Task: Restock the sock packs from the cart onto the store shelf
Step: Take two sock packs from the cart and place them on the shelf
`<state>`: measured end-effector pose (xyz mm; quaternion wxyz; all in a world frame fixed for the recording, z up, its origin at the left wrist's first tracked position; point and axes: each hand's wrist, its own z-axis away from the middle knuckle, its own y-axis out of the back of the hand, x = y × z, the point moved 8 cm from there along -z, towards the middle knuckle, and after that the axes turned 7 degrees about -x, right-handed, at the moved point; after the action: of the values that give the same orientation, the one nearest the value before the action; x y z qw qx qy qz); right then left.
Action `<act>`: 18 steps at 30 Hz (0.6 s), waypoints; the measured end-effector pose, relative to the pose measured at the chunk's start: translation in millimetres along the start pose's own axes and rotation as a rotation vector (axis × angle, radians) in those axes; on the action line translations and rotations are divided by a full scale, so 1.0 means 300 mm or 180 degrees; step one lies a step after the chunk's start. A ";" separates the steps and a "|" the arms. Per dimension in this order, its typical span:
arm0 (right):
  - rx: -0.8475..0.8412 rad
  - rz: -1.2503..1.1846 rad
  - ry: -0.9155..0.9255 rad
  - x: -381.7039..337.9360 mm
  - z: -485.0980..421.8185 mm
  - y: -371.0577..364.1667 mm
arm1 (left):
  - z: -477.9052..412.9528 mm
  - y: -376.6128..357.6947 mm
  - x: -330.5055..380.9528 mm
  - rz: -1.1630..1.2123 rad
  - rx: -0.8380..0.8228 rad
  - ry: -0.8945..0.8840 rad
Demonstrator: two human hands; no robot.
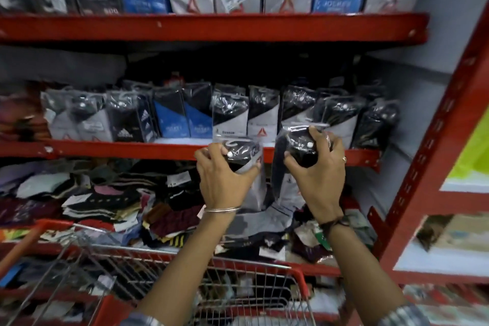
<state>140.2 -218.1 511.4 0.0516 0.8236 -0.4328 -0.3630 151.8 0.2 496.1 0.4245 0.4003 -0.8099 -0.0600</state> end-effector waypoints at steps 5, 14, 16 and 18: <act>0.0441 0.0140 0.0130 -0.025 -0.162 0.044 | -0.103 -0.034 0.097 0.0375 0.0561 -0.0315; 0.0577 0.0099 0.0403 0.046 -0.298 -0.063 | -0.193 -0.167 0.145 0.0456 0.0732 -0.0773; 0.0715 0.0078 0.0393 0.066 -0.308 -0.064 | -0.200 -0.180 0.152 0.0432 0.0778 -0.0738; 0.0827 0.0088 0.0395 0.077 -0.309 -0.060 | -0.202 -0.178 0.159 0.0405 0.0900 -0.0732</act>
<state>220.4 -245.5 559.3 -0.0238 0.8381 -0.4834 -0.2516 213.0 -54.2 541.5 0.2716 0.3944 -0.8771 0.0359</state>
